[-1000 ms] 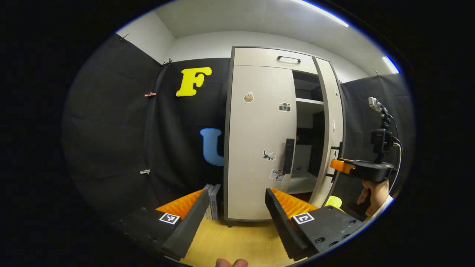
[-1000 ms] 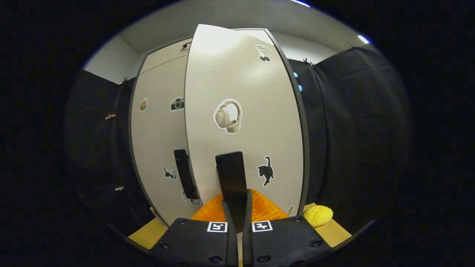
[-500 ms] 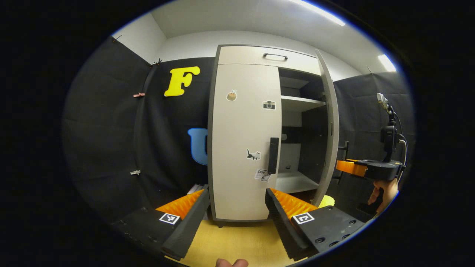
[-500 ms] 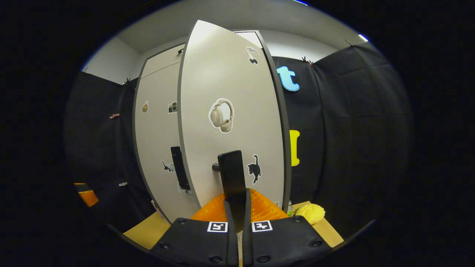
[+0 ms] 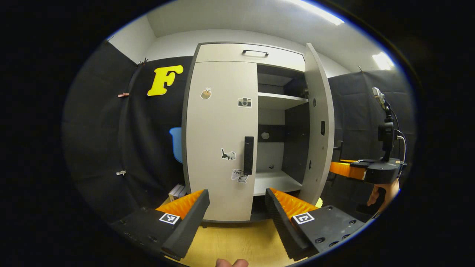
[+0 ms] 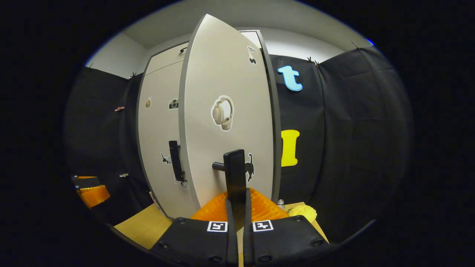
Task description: Open the right door of the double-door shoe cabinet with the right hand, and open the left door with the left hand.
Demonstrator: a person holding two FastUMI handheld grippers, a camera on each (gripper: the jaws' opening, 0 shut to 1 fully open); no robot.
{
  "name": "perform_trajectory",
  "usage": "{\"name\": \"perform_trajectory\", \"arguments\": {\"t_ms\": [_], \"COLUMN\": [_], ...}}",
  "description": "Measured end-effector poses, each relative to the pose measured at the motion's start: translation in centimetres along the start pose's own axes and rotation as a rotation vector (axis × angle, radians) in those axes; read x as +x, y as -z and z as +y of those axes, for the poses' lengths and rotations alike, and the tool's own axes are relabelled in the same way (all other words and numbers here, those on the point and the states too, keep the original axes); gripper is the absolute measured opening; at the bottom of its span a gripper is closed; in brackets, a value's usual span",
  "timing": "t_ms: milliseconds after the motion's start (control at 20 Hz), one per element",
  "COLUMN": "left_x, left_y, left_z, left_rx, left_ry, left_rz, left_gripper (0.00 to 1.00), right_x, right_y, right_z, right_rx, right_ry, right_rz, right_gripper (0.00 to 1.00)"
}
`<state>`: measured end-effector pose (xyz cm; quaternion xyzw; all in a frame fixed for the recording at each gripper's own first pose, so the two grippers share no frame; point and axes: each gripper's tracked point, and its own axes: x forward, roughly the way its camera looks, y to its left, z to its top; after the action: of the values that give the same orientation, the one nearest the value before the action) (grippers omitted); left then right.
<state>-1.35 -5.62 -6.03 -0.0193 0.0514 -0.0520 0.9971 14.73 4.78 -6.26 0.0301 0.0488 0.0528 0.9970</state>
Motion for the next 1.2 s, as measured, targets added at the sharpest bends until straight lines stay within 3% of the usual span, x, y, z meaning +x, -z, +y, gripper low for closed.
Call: {"name": "perform_trajectory", "arguments": {"t_ms": [300,650,750,800,1000,1100,1200], "left_x": [0.9,2.3,2.8,3.1,3.7,4.2,5.1], "left_y": [-0.3,-1.2,-1.4,-1.4,-1.6,-1.7,-1.9], "left_z": [-1.5,-4.1,-4.7,-5.1,-6.1,-6.7,-6.9], "left_rx": [0.008,0.024,0.037,0.041,0.034,0.038,0.053], "left_ry": [0.003,0.029,0.030,0.030,0.036,0.045,0.047], "left_rz": [0.000,-0.011,-0.014,-0.014,-0.013,-0.014,-0.009], "left_gripper": [0.95,0.95,0.95,0.95,0.95,0.95,0.95], "right_x": [-0.4,-0.9,-1.5,-1.4,-1.3,-1.7,-2.0], "right_y": [-0.1,-1.1,-0.8,-0.5,-0.5,-0.6,-0.8], "right_z": [-1.6,-7.2,-5.8,-5.4,-6.3,-6.8,-6.7], "right_rx": [-0.014,0.013,0.117,0.146,0.076,0.056,0.054], "right_ry": [0.029,0.168,0.088,0.075,0.098,0.115,0.123], "right_rz": [-0.012,-0.059,-0.040,-0.038,-0.046,-0.044,-0.049], "right_gripper": [0.10,0.06,0.05,0.13,0.09,0.19,0.16]}}
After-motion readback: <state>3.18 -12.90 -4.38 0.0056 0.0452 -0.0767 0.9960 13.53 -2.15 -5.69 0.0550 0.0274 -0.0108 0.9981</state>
